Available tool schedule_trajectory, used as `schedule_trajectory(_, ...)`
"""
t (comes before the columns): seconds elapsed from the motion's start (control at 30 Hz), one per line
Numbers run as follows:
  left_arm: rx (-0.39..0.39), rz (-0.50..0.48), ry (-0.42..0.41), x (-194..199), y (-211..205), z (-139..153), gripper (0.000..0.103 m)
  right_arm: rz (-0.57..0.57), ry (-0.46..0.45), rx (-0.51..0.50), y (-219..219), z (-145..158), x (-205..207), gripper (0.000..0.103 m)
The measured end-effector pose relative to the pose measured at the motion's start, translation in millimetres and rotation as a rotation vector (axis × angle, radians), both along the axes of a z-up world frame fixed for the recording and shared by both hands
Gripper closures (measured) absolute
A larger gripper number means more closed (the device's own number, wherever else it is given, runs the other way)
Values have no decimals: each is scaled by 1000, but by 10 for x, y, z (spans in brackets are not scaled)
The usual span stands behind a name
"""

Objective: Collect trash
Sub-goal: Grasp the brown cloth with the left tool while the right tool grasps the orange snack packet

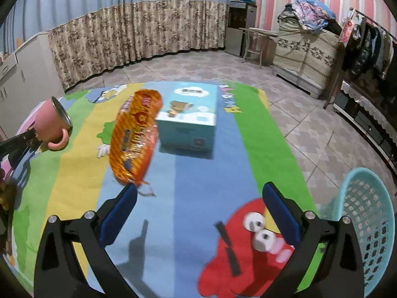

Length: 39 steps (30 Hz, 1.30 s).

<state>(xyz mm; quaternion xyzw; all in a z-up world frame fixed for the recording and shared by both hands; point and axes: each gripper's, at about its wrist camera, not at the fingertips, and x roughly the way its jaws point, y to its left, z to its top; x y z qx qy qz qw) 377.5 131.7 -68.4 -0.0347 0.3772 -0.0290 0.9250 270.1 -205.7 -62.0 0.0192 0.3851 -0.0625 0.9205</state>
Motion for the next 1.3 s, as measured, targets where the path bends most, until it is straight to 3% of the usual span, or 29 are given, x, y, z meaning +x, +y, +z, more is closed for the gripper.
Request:
schedule_trajectory(0.07,-5,-7,-17,-38,-3,24,77,18,3,-5,85,-30,54,4)
schedule_trajectory(0.2,72,-2,-63,-163,-81,91,77,59,24,-15,289,-132,190,4)
schedule_trajectory(0.4,45,27,-87,-246,4,151,78,88,48,12,537,-205,450,6)
schedule_trajectory(0.53,-11,61,-75,-235,172,142,78,108,125,28,605,-323,610,38)
schedule_trajectory(0.6,-23,69,-76,-230,205,140,78,104,115,43,576,-323,582,41)
schedule_trajectory(0.67,-19,72,-83,-237,208,147,78,112,104,56,539,-307,538,66)
schedule_trajectory(0.77,7,75,-95,-260,177,152,78,124,84,111,423,-257,407,74)
schedule_trajectory(1.07,44,94,-126,-396,28,309,79,158,-2,109,64,92,-241,77)
schedule_trajectory(1.17,21,67,-142,-552,-87,438,79,135,-42,117,-174,242,-490,77)
schedule_trajectory(1.3,62,32,-173,-788,-368,586,79,93,-88,141,-516,381,-793,77)
